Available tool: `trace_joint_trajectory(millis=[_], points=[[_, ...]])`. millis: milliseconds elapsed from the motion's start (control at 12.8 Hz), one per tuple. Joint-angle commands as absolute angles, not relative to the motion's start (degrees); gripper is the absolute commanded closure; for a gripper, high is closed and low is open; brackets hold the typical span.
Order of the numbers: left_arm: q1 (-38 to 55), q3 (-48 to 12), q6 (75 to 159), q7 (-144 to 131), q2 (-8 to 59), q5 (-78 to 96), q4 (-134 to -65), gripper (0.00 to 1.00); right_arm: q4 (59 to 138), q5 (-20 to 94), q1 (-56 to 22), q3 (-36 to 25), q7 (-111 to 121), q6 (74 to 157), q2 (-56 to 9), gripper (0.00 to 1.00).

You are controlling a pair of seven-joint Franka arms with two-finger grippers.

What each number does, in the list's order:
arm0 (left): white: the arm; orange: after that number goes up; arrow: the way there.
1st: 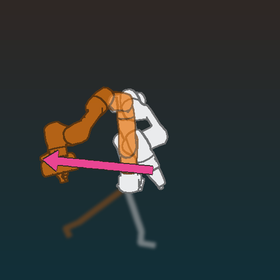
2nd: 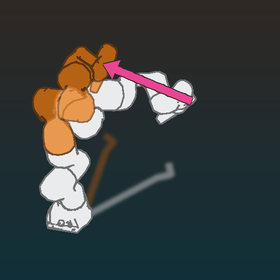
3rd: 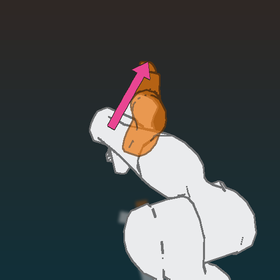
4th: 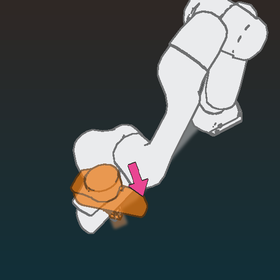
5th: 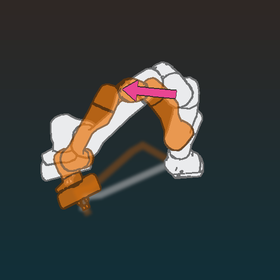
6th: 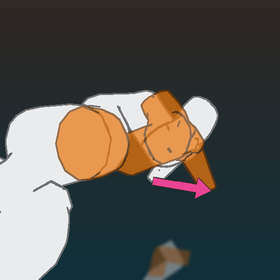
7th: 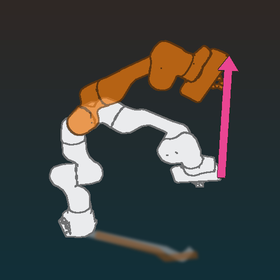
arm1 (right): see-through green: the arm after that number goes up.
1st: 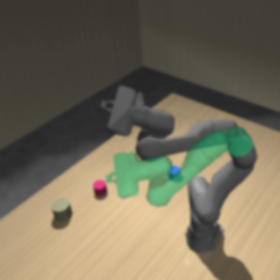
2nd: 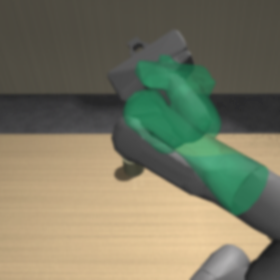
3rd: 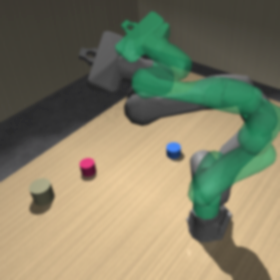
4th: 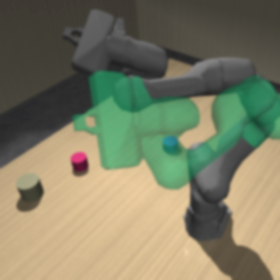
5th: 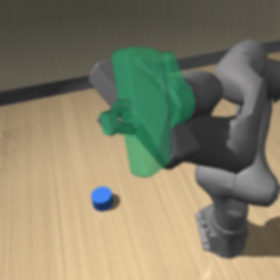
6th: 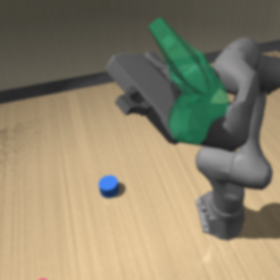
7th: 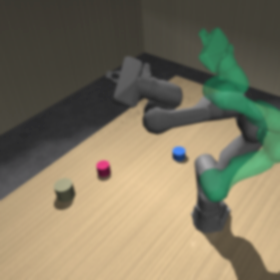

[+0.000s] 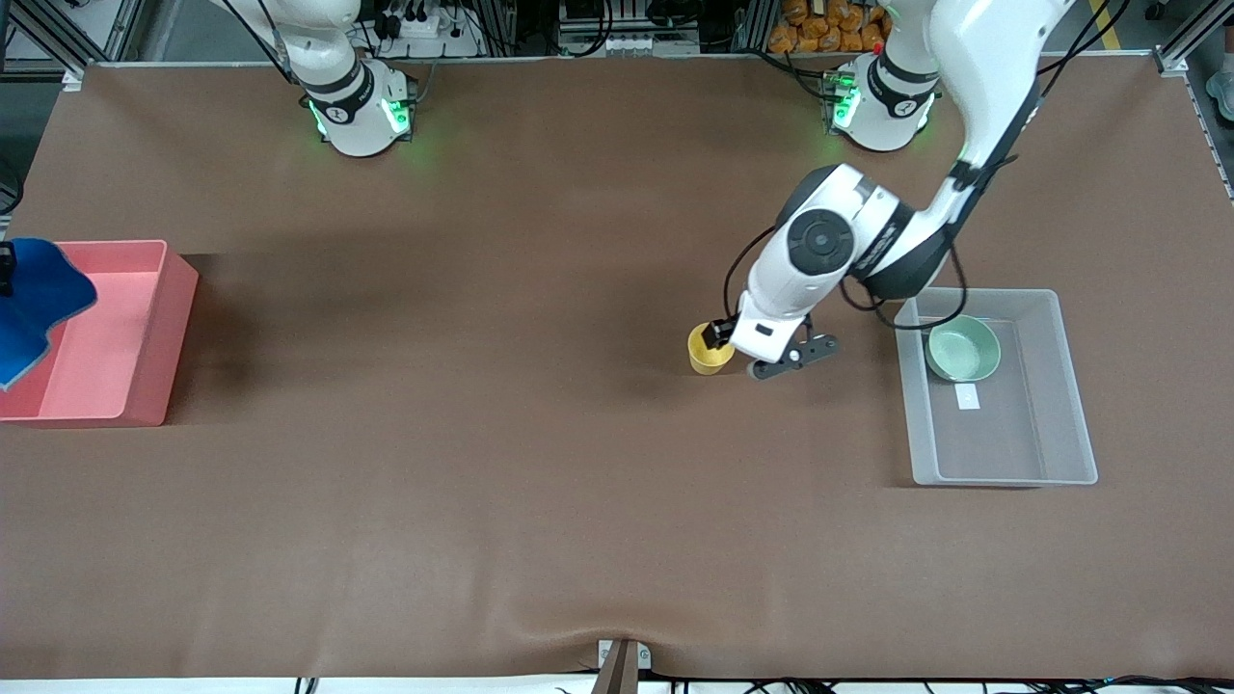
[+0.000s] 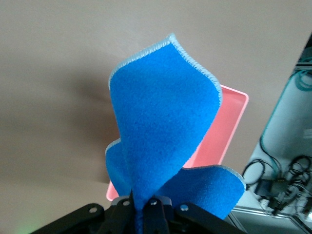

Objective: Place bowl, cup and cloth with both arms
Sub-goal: 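Move the left gripper to the yellow cup and grasp it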

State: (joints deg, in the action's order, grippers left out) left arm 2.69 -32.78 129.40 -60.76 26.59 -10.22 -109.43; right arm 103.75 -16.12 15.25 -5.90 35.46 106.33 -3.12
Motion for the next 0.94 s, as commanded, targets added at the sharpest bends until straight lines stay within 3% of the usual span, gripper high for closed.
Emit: trace_joint_trajectory(millis=[0, 156, 313, 469, 860], points=[[4.4, -32.3, 129.9, -65.1, 29.7, -14.7, -108.0, 0.11, 102.7, -19.3, 17.8, -4.7, 36.0, 106.9, -4.6, 1.0], [4.8, -32.3, 129.9, -66.8, 31.2, -16.6, -108.6, 0.19, 102.7, -19.2, 20.0, -4.7, 37.9, 108.1, -6.8, 1.0], [5.0, -32.3, 129.8, -67.1, 31.8, -17.1, -108.8, 0.51, 102.7, -19.2, 21.3, -4.7, 38.5, 110.0, -8.3, 1.0], [4.7, -32.3, 129.6, -67.6, 31.7, -17.1, -108.7, 0.97, 102.7, -18.9, 22.7, -4.7, 38.9, 111.8, -10.3, 1.0], [3.6, -32.2, 128.9, -66.9, 29.2, -17.1, -108.6, 1.0, 102.7, -18.5, 25.2, -4.6, 39.6, 116.0, -14.7, 1.0]])
